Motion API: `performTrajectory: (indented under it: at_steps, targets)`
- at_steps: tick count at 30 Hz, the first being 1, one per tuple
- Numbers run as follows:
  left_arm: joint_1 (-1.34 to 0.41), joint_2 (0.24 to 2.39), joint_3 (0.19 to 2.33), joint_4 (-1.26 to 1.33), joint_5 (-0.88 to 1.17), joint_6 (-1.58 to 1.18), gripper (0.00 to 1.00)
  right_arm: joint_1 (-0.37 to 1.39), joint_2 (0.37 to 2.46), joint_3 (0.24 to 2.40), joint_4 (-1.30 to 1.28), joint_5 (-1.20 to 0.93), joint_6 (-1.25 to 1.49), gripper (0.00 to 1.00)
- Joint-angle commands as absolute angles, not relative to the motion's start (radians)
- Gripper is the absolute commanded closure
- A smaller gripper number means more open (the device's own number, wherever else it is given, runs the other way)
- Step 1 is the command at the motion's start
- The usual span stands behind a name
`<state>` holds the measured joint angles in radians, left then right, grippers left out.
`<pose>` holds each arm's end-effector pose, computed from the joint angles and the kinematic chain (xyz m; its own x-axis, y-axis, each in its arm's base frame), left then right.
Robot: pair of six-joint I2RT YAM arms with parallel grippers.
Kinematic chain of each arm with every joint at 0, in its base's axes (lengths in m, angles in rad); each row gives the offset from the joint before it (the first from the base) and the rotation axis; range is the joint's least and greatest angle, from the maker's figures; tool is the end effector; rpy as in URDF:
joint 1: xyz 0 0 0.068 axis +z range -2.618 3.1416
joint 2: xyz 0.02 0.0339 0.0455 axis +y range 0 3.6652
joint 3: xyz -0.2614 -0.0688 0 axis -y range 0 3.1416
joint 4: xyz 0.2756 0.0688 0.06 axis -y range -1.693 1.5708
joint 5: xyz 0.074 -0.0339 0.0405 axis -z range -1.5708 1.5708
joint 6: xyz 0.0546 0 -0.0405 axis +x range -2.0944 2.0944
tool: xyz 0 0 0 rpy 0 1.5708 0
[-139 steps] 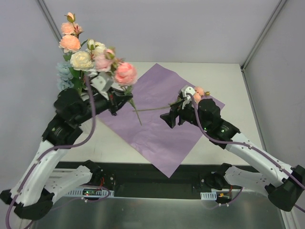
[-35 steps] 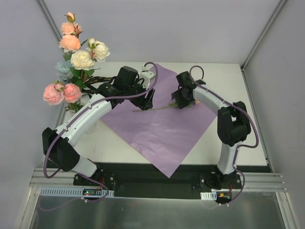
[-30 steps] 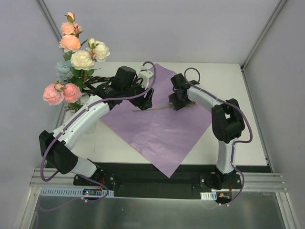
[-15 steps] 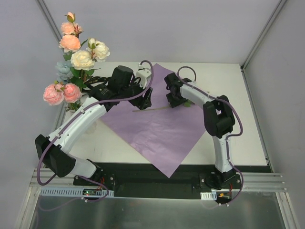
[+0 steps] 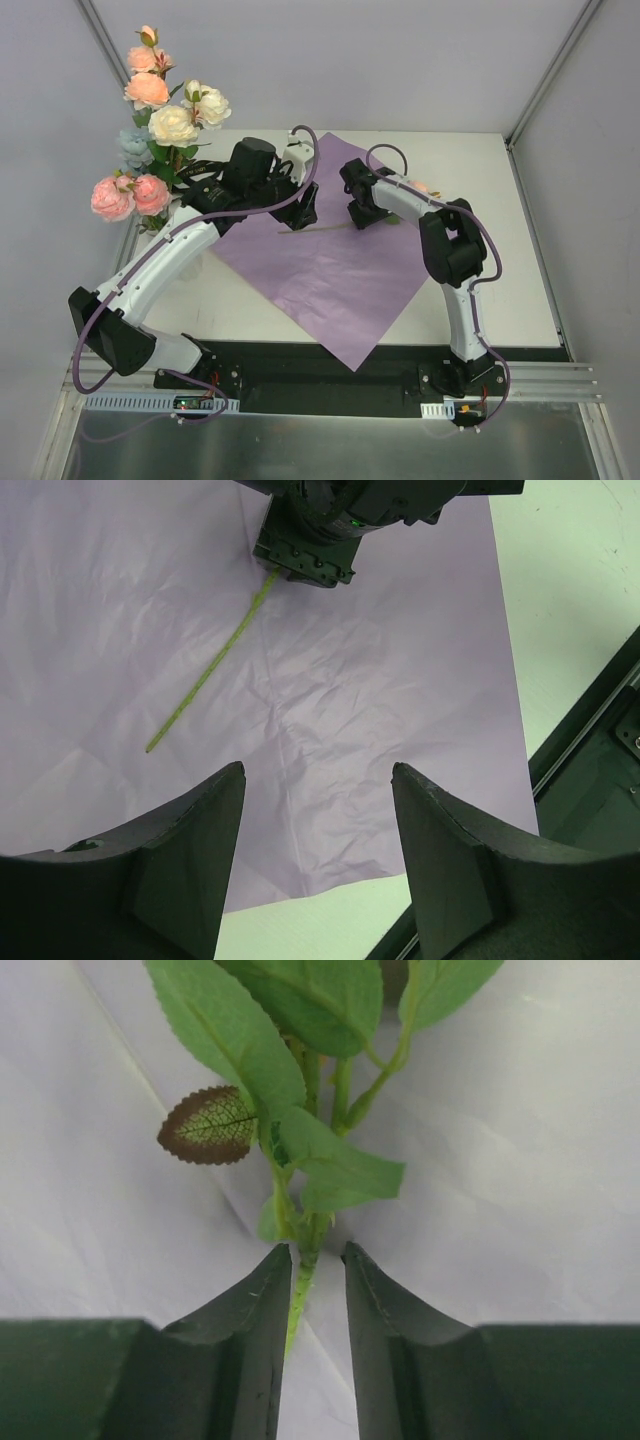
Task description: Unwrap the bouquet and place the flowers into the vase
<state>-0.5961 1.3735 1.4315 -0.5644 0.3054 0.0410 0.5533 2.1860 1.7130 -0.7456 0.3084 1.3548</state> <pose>0.2810 -0.2105 0.3846 -0.3702 0.2984 -0.8797 0.7689 0.6299 -0.1099 0.4231 0.2418 0.1365 -0.5732 0.7399 -0.3522 0.6918 0.6673 0.2759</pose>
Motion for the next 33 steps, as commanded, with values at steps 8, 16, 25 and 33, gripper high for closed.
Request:
performTrajectory:
  at_steps: [8,16,25,33]
  targets:
    - [-0.606,1.350,1.422,-0.546,0.319,0.041,0.40,0.554,2.131,1.776,-0.805,0.382,1.355,0.95]
    - [-0.615,1.358,1.419,-0.542,0.327,0.044,0.40,0.543,1.821,1.731,-0.749,0.479,1.103,0.99]
    - [-0.615,1.381,1.420,-0.540,0.362,0.032,0.38,0.506,1.534,1.364,-0.108,0.166,0.175,0.99]
    - [-0.603,1.419,1.420,-0.511,0.521,0.003,0.37,0.503,1.444,1.160,-0.005,-0.419,-0.117,0.99]
